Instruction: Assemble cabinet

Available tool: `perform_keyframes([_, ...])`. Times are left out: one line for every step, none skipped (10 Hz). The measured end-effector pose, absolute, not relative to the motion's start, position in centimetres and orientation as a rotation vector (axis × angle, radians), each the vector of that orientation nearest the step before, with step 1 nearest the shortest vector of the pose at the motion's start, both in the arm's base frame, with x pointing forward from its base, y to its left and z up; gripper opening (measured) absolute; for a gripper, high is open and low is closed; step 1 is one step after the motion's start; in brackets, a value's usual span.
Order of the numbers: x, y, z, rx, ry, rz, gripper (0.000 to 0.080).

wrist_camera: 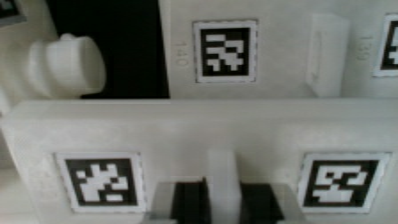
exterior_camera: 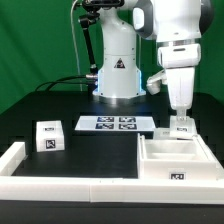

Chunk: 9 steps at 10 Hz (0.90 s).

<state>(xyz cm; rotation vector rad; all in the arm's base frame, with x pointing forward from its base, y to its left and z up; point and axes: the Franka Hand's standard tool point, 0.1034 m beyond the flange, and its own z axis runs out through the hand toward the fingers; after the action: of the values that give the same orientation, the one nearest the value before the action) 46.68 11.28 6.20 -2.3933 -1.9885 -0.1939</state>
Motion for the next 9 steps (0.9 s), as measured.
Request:
perform_keyframes([46.6, 11.3, 6.15, -2.392, -1.988, -0.192, 0.0068])
perform_keyframes([46.6, 11.3, 6.13, -2.392, -1.988, -0.192, 0.0068])
perform_keyframes([46.6, 11.29, 6.13, -2.393, -1.987, -0.192, 0.0068])
perform_keyframes([46.69, 11.24, 6.17, -2.394, -1.987, -0.193, 0.0068])
perform_keyframes([46.89, 11.12, 6.26, -2.394, -1.989, -0.195, 0.0068])
perform_keyframes([47.11, 10.99, 6.36, -2.394, -1.991, -0.196, 0.0068])
perform_keyframes([47.18, 10.96, 6.39, -2.395, -1.99, -0.197, 0.0068])
perform_keyframes([47.2, 10.94, 6.4, -2.396, -1.989, -0.196, 0.0068])
perform_keyframes([47.27, 10.85, 6.42, -2.398, -1.987, -0.196, 0.0068])
